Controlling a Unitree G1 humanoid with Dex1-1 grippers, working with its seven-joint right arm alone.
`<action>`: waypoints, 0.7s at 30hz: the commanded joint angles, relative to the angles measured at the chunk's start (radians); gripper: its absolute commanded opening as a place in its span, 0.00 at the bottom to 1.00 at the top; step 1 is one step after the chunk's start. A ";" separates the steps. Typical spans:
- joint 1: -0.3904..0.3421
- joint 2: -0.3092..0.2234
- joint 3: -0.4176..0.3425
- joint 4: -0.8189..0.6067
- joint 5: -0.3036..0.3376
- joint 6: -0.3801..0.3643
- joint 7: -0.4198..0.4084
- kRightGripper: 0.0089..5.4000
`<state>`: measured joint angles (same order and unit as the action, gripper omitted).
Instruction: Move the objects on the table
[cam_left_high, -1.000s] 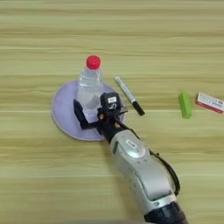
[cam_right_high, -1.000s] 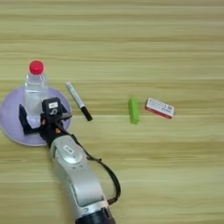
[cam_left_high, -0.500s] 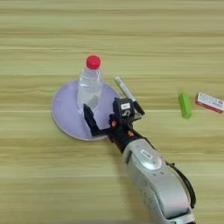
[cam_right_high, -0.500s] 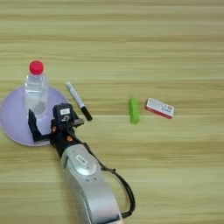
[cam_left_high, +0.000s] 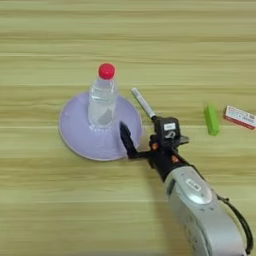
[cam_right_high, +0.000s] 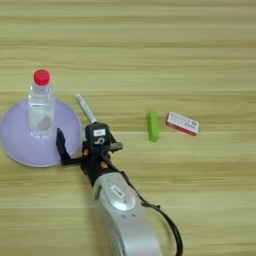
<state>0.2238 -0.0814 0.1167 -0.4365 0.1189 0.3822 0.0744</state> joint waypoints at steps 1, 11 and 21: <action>-0.038 -0.023 -0.037 -0.053 -0.007 -0.035 0.011 0.99; -0.058 -0.059 -0.101 -0.022 -0.019 -0.051 0.034 0.99; -0.093 -0.068 -0.139 0.052 -0.019 -0.070 0.047 0.99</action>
<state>0.1846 -0.1435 -0.0113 -0.3685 0.1021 0.3588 0.1188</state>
